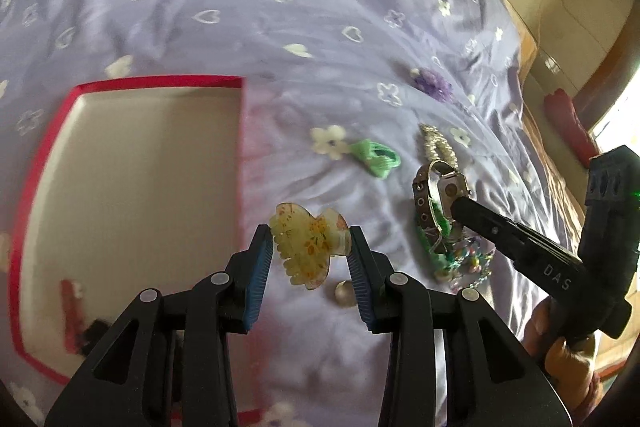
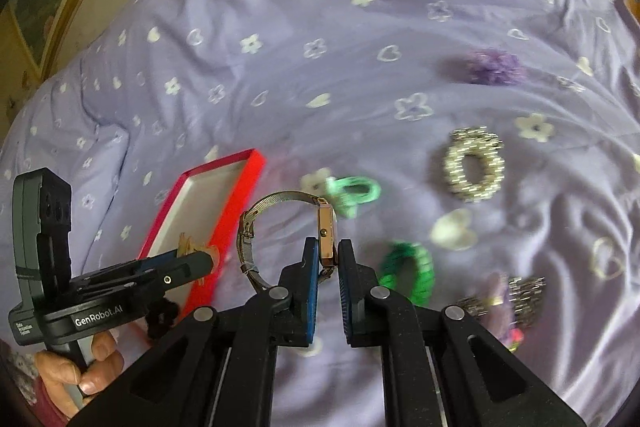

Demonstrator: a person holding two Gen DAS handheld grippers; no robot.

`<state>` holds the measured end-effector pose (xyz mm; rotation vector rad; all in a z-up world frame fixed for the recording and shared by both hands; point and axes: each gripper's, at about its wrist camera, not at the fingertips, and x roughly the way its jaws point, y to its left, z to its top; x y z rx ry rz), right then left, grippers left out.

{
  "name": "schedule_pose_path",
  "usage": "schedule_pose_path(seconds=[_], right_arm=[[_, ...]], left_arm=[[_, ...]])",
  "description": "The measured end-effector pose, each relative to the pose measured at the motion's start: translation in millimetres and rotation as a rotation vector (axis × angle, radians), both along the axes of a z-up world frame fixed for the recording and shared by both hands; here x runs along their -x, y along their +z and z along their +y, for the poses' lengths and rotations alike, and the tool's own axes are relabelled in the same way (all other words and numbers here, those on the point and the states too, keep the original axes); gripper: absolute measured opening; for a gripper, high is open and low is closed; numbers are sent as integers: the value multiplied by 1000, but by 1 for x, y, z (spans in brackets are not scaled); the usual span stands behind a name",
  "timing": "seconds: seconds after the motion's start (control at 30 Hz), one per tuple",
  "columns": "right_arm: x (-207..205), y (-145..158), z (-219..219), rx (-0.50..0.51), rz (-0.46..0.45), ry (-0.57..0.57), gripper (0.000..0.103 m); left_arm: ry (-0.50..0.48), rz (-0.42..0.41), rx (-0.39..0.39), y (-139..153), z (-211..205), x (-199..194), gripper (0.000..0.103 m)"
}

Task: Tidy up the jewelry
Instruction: 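Carry the claw clip and watch into the red box and release both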

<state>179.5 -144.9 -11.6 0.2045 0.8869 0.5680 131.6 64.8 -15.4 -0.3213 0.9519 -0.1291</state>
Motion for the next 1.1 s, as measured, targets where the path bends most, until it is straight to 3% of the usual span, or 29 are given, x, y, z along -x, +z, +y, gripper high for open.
schedule_pose_path(seconds=[0.7,1.1], right_arm=[[30,4,117,21,6,193,9],[22,-10,166,75,29,264,9]], left_arm=[[140,5,-9,-9,97,44,36],[167,50,-21,-28,130,38,36]])
